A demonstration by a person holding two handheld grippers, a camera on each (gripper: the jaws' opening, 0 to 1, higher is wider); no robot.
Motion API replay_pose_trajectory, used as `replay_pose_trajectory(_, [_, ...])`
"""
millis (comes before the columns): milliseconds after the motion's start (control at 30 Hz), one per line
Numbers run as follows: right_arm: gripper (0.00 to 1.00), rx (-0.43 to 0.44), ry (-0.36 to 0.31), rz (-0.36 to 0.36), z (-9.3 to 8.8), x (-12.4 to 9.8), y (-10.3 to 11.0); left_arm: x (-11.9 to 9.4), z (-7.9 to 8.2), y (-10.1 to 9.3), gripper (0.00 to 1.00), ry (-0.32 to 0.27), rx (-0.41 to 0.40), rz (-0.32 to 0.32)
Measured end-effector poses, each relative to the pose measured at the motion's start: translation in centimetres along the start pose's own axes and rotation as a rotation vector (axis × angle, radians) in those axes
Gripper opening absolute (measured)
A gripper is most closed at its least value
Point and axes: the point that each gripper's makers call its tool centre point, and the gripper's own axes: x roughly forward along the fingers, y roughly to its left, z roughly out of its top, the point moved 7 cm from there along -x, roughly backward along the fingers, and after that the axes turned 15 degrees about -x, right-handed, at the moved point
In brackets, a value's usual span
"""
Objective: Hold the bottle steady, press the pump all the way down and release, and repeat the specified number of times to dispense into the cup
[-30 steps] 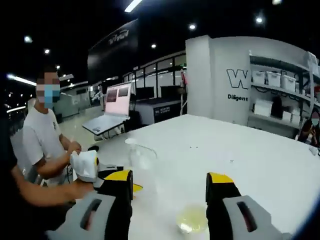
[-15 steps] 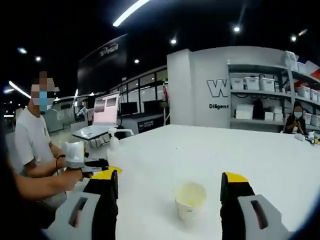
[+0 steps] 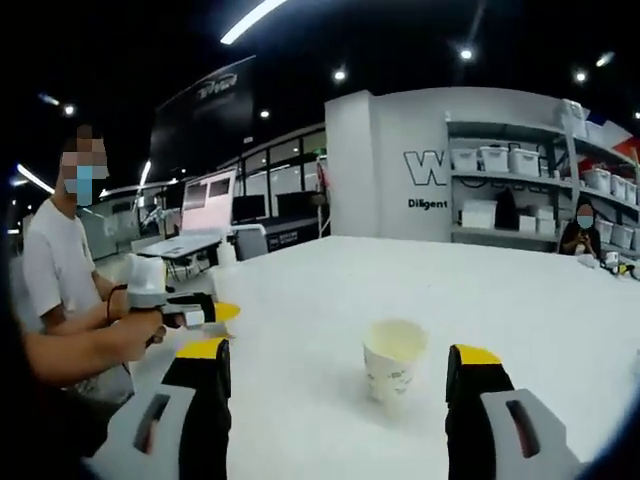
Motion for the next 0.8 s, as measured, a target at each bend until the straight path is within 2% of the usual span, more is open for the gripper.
replay_pose_trajectory(267, [0.91, -0.004, 0.010, -0.027, -0.6, -0.9, 0.3, 0.0, -0.3, -0.1, 0.40, 0.008, -0.003, -0.012])
replay_pose_trajectory(333, [0.92, 0.014, 0.003, -0.034, -0.7, -1.2, 0.3, 0.2, -0.4, -0.5, 0.51, 0.057, -0.010, -0.080])
replay_pose_trajectory(367, [0.94, 0.027, 0.013, -0.043, -0.8, -1.3, 0.4, 0.2, -0.5, -0.6, 0.62, 0.085, -0.018, -0.083])
replay_pose_trajectory(400, [0.95, 0.029, 0.023, -0.050, -0.9, -1.4, 0.3, 0.2, -0.3, -0.7, 0.68, 0.096, -0.015, -0.087])
replay_pose_trajectory(433, [0.95, 0.032, 0.021, -0.058, -0.9, -1.8, 0.4, -0.3, 0.5, -1.1, 0.72, 0.077, 0.006, -0.116])
replay_pose_trajectory(500, [0.96, 0.036, 0.009, -0.059, -0.8, -2.2, 0.6, -1.0, 1.4, -1.8, 0.71, 0.042, 0.038, -0.190])
replay_pose_trajectory(567, [0.98, 0.033, 0.003, -0.061, -0.8, -2.7, 0.9, -2.1, 1.9, -2.3, 0.75, 0.063, 0.021, -0.257])
replay_pose_trajectory(600, [0.98, 0.032, 0.004, -0.062, -0.9, -3.1, 1.1, -2.5, 1.8, -2.2, 0.79, 0.084, 0.017, -0.261])
replay_pose_trajectory(667, [0.99, 0.043, 0.008, -0.063, -1.2, -3.7, 1.4, -3.2, 1.4, -1.9, 0.88, 0.169, 0.046, -0.277])
replay_pose_trajectory(700, [0.99, 0.063, 0.005, -0.061, -1.5, -4.0, 1.6, -3.6, 1.6, -1.6, 0.91, 0.196, 0.056, -0.259])
replay_pose_trajectory(733, [0.99, 0.088, 0.001, -0.059, -1.6, -4.3, 1.8, -3.8, 2.2, -1.5, 0.93, 0.168, 0.060, -0.249])
replay_pose_trajectory(800, [0.99, 0.118, 0.002, -0.060, -1.8, -4.8, 2.0, -4.6, 3.0, -1.5, 0.96, 0.158, 0.040, -0.273])
